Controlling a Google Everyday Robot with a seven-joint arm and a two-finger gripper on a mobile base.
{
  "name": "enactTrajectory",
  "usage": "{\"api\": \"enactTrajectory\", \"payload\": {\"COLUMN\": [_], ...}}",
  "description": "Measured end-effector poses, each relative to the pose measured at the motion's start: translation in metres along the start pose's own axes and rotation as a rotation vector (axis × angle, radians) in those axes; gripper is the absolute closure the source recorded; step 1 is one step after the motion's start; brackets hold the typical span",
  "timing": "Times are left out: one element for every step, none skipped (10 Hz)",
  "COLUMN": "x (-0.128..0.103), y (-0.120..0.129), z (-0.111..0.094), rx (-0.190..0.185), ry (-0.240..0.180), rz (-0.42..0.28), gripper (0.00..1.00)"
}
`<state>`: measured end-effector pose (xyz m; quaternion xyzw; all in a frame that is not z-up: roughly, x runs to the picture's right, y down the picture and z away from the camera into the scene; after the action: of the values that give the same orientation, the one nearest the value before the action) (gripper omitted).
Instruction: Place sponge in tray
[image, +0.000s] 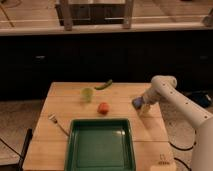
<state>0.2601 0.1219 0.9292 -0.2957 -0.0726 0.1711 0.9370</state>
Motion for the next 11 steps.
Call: {"api": "enactTrajectory", "payload": {"x": [0.0003, 0.0006, 0.0009, 0.001, 0.0012, 0.0013, 0.0015, 0.0021, 0.0023, 0.0025, 0.0026], "y": [0.0003, 0.0004, 0.0005, 0.0005, 0.0007, 0.0007, 0.0009, 0.001, 0.0011, 0.0011, 0.0009], "z": [0.0012, 0.0022, 0.003, 0.0036, 0.0046, 0.0048, 0.0056, 0.0062, 0.0066, 0.0071, 0.008], "rx": [-0.001, 0.0, 0.0, 0.0, 0.0, 0.0, 0.0, 0.0, 0.0, 0.001, 0.001], "ry": [-0.001, -0.002, -0.003, -0.004, -0.005, -0.006, -0.006, -0.007, -0.008, -0.008, -0.01], "rz": [0.005, 0.01, 0.015, 0.018, 0.024, 0.028, 0.03, 0.036, 0.038, 0.041, 0.048], "gripper": [0.2, 0.2, 0.2, 0.2, 0.2, 0.2, 0.2, 0.2, 0.2, 0.2, 0.2]}}
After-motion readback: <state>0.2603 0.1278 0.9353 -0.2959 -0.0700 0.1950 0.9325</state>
